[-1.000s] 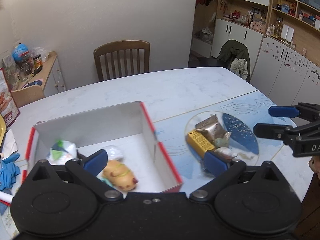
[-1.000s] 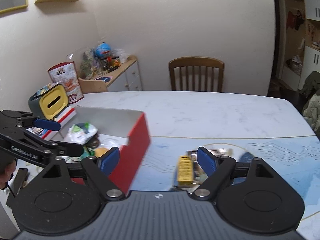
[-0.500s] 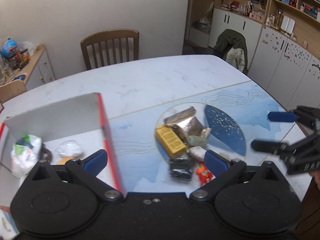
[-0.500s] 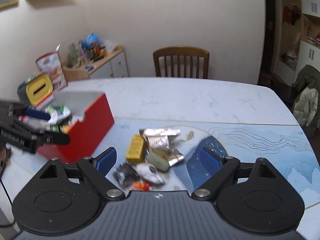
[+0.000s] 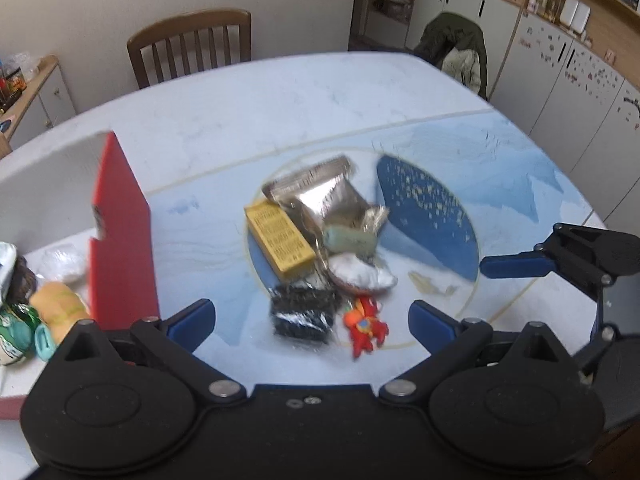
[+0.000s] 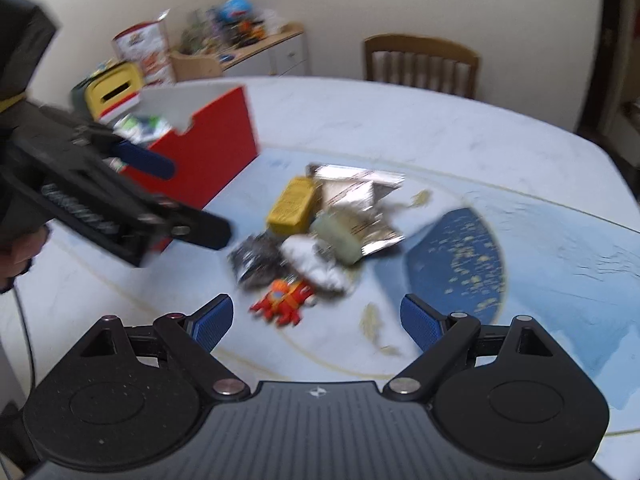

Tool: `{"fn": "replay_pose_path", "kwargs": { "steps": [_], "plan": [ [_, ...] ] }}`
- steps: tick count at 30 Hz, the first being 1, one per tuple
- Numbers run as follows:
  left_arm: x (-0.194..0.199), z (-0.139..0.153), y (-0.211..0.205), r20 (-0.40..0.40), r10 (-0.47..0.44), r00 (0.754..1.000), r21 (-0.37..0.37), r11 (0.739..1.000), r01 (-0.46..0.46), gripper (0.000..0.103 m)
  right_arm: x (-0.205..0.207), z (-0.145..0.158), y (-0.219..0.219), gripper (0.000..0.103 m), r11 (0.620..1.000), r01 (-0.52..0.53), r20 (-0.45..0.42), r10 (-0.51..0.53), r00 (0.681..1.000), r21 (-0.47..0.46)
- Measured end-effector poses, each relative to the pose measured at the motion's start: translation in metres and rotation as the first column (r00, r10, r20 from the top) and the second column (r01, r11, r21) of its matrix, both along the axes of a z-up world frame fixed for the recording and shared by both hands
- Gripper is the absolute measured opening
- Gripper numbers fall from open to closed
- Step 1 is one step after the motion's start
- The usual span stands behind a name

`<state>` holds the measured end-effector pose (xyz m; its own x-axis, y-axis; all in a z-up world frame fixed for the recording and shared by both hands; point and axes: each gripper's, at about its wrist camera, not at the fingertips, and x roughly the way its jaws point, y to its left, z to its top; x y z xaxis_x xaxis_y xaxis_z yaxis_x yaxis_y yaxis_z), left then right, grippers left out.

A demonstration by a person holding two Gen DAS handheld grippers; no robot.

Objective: Organize objects
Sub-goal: 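Withdraw both tools from the box back toward the pile, then grasp the black bead bag with the left tool while the right tool grasps the red toy figure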

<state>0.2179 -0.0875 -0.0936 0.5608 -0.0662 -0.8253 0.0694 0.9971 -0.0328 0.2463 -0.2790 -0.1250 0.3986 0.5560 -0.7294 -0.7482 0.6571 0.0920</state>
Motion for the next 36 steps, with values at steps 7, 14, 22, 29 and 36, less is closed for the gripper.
{"fn": "replay_pose_path", "kwargs": {
  "steps": [7, 14, 22, 29, 36],
  "plan": [
    [0.011, -0.016, -0.005, -0.011, 0.004, 1.000, 0.023, 1.000, -0.003, 0.102, -0.008, -0.023, 0.011, 0.091, 0.997, -0.076, -0.016, 0.076, 0.997, -0.023],
    [0.024, -0.032, 0.000, -0.048, 0.049, 0.998, 0.012, 0.999, -0.049, 0.094, 0.000, -0.038, 0.022, 0.091, 0.996, -0.085, -0.029, 0.084, 0.996, -0.029],
    [0.031, -0.043, 0.008, -0.082, 0.099, 0.992, -0.035, 0.994, -0.102, 0.081, 0.007, -0.047, 0.037, 0.085, 0.995, -0.093, -0.020, 0.092, 0.996, -0.028],
    [0.032, -0.049, 0.013, -0.098, 0.121, 0.988, -0.069, 0.989, -0.127, 0.072, 0.015, -0.054, 0.045, 0.073, 0.995, -0.094, -0.040, 0.093, 0.995, -0.030],
    [0.032, -0.051, 0.015, -0.096, 0.119, 0.988, -0.078, 0.989, -0.127, 0.058, 0.017, -0.058, 0.051, 0.069, 0.995, -0.097, -0.024, 0.096, 0.995, -0.034]
  ]
}}
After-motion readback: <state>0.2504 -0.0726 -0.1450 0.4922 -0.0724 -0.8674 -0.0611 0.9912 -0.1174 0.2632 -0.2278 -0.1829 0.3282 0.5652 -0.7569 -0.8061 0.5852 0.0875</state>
